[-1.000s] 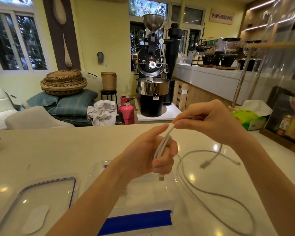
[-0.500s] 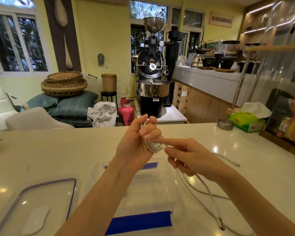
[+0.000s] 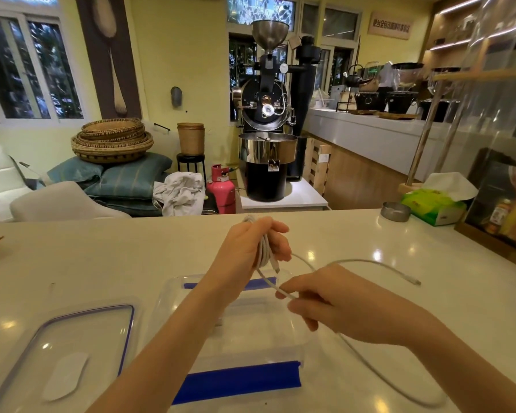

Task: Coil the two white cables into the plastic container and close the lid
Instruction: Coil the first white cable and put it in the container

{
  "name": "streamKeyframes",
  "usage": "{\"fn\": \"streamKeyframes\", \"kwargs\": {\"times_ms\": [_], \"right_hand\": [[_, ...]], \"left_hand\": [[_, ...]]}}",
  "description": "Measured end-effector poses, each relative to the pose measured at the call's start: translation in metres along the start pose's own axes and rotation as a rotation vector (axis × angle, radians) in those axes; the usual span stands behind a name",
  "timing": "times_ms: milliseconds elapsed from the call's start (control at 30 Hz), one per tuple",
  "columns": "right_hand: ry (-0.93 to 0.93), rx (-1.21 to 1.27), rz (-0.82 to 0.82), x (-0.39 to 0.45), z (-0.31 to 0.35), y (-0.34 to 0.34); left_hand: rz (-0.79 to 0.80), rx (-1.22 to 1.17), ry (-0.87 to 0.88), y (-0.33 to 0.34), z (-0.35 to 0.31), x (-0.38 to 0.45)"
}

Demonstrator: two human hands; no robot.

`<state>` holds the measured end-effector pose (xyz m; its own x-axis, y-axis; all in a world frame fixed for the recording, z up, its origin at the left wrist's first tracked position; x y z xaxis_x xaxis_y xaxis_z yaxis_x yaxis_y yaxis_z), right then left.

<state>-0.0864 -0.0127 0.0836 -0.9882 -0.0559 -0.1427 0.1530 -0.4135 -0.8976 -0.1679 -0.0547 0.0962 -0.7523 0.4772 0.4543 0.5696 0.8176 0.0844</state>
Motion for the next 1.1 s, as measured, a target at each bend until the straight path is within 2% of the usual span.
{"fn": "streamKeyframes", "kwargs": {"times_ms": [100,200,267,333,467,567,700,767,933,1000,1100], "right_hand": [[-0.116,-0.464,-0.236,-0.007,0.017,-0.021],[-0.385,-0.754,-0.509,-0.019,0.043,-0.03],[-0.498,-0.697,-0.64,-0.027,0.05,-0.036],[-0.575,-0.611,-0.702,-0.032,0.05,-0.039],[-0.489,-0.224,-0.568,-0.011,0.031,-0.055],[-0.444,0.134,-0.479,0.003,0.012,-0.061],[-0.379,0.344,-0.449,0.013,-0.001,-0.054],[-0.336,0.415,-0.379,0.019,-0.006,-0.045],[-0.221,0.414,-0.217,0.031,-0.015,-0.024],[-0.221,0.462,-0.257,0.029,-0.017,-0.03],[-0.269,0.438,-0.365,0.025,-0.017,-0.043]], "left_hand": [[0.086,0.102,-0.063,0.007,0.007,-0.006],[0.119,0.177,-0.156,0.011,0.017,-0.01],[0.126,0.176,-0.186,0.01,0.02,-0.01],[0.177,0.162,-0.192,0.013,0.02,-0.012],[0.344,0.021,-0.21,0.031,0.019,-0.023],[0.421,-0.175,-0.327,0.041,0.027,-0.03],[0.463,-0.266,-0.43,0.044,0.033,-0.035],[0.492,-0.302,-0.462,0.047,0.034,-0.039],[0.587,-0.309,-0.512,0.054,0.035,-0.047],[0.546,-0.247,-0.499,0.052,0.035,-0.046],[0.364,-0.091,-0.403,0.04,0.032,-0.034]]}}
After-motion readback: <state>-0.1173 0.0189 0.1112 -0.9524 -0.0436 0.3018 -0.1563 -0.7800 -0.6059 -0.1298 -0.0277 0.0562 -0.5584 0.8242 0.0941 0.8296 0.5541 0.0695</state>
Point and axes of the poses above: each hand's wrist, its own x-axis towards the middle knuckle, its own y-axis out of the palm, z = x × y, the point moved 10 cm from there along x, towards the middle knuckle, and after that the axes turned 12 degrees about y, right-handed, at the moved point
